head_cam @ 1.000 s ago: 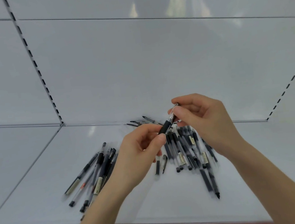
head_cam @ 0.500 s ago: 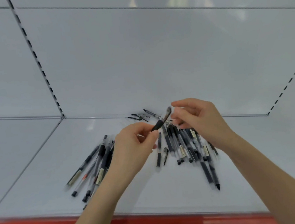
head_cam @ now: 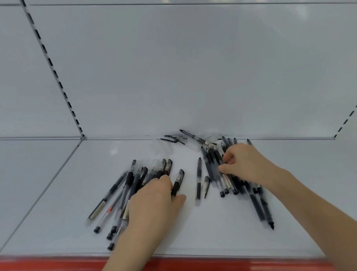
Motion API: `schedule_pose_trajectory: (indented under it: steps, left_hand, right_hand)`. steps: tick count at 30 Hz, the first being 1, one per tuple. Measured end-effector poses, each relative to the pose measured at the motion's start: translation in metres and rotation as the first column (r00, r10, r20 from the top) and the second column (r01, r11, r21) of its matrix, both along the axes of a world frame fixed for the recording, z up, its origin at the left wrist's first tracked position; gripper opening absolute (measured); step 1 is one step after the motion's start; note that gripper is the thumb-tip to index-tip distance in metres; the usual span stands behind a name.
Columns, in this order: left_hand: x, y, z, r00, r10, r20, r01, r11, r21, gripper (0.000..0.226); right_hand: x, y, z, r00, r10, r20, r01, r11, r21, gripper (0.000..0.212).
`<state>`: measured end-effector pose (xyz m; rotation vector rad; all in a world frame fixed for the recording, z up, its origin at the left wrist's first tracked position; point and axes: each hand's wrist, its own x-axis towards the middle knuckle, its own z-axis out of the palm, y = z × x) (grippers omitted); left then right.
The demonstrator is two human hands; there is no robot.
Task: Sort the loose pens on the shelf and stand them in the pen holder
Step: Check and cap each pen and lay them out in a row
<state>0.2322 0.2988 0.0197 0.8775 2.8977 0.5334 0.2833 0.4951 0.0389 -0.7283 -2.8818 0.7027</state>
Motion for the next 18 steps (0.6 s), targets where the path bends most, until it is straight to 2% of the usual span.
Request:
schedule_pose_trajectory:
  steps: [4,8,10,15,18]
  left_hand:
    - [-0.008,0.002,0.003,1.0,-0.008,-0.022,0.01,0.996,0.091,0.026]
    - [-0.025,0.011,0.008,0.998,-0.012,-0.061,0.02,0.993,0.12,0.02]
    - [-0.037,0.017,0.012,0.997,-0.008,-0.082,0.018,0.993,0.118,0.019]
    - [-0.08,0.041,0.017,0.995,-0.041,-0.089,0.056,0.983,0.175,0.019]
    - [-0.103,0.058,0.013,0.991,-0.081,-0.111,0.099,0.981,0.167,0.022]
  right_hand:
    - [0.004,0.003,0.005,0.999,-0.023,-0.035,0.021,0.999,-0.049,0.018]
    - [0.007,-0.001,0.004,1.0,-0.002,-0.007,0.001,0.999,-0.042,0.039]
    - [0.006,-0.005,0.001,1.0,0.014,0.005,-0.014,0.999,-0.029,0.043]
    - [0.004,-0.002,-0.002,0.999,0.008,0.039,-0.006,0.998,-0.057,0.03]
    - [0.007,0.001,-0.005,1.0,-0.02,0.003,0.02,0.995,-0.099,0.025]
